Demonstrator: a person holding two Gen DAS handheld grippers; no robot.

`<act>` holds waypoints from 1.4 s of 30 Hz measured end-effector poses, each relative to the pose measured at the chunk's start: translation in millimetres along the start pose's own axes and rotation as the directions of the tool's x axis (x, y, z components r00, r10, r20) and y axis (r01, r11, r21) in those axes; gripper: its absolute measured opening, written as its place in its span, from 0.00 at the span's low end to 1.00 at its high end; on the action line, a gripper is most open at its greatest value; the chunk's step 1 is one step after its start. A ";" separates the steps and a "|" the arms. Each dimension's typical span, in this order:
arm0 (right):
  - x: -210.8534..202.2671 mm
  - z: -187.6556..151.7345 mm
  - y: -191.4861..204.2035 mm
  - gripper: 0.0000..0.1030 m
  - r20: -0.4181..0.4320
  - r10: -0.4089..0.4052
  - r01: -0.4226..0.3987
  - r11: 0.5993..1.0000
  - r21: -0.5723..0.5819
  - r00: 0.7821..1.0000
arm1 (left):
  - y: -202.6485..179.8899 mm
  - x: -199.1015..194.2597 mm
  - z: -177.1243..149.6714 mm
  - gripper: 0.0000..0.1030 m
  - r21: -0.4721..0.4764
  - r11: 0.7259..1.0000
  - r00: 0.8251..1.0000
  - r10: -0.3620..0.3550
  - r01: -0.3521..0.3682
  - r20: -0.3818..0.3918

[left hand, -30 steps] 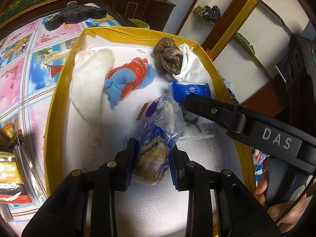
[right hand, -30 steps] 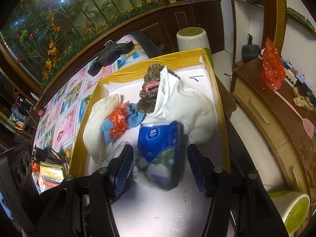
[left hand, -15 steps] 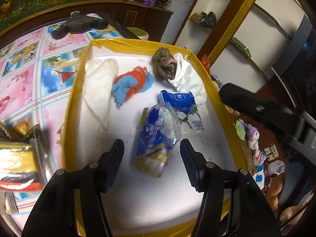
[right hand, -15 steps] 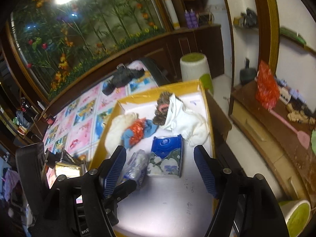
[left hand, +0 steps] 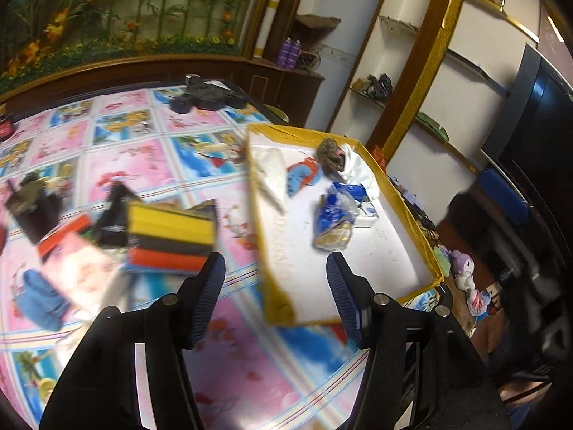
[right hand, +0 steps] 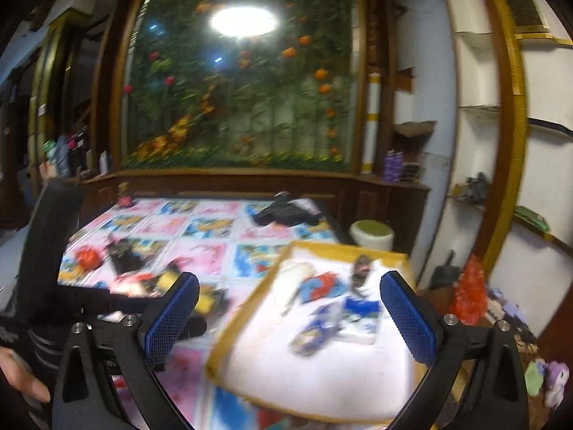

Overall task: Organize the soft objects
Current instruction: 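Withdraw both tools from the box toward the table items, then grasp the white Face tissue pack with the right tool while the left grasps the blue knit ball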

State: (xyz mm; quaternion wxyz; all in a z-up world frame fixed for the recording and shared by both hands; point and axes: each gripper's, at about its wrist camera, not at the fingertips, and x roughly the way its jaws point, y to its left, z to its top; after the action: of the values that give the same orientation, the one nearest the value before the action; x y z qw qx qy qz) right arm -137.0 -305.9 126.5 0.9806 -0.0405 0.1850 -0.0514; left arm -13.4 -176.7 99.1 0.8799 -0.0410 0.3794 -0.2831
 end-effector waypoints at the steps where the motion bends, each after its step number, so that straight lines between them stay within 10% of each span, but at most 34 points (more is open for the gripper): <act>1: -0.4 -1.3 6.3 0.98 -0.008 0.031 -0.031 0.999 0.005 0.999 | 8.1 -8.5 -3.5 0.56 -0.006 1.000 1.000 0.007 -0.007 0.013; 9: 6.9 -19.7 35.3 0.92 -0.101 0.269 -0.264 0.963 0.059 0.958 | 100.6 -65.1 -34.1 0.56 -0.135 0.982 0.988 0.138 -0.128 0.065; 19: 49.2 -54.3 137.7 0.78 -0.362 0.395 -0.430 0.903 -0.018 0.844 | 222.6 -86.0 -73.6 0.56 -0.371 0.848 0.910 0.414 -0.378 0.018; 32: 169.4 -51.0 196.3 0.59 -0.580 0.415 -0.460 0.884 0.076 0.701 | 245.1 -78.9 -85.9 0.56 -0.434 0.838 0.925 0.379 -0.332 0.023; 34: 168.3 -51.1 201.3 0.43 -0.569 0.388 -0.449 0.893 0.038 0.725 | 246.6 -76.6 -85.8 0.56 -0.436 0.838 0.929 0.369 -0.327 0.013; 42: 150.1 -58.6 165.4 0.43 -0.502 0.432 -0.434 0.893 0.121 0.750 | 216.5 -68.6 -75.8 0.56 -0.327 0.908 0.957 0.288 -0.261 0.036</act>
State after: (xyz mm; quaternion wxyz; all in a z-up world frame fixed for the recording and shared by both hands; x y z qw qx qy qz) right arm -5.3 -162.9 1.9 0.8794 0.0169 0.4451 0.1682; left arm -2.5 51.5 27.5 0.9076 -0.1408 0.3852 -0.0895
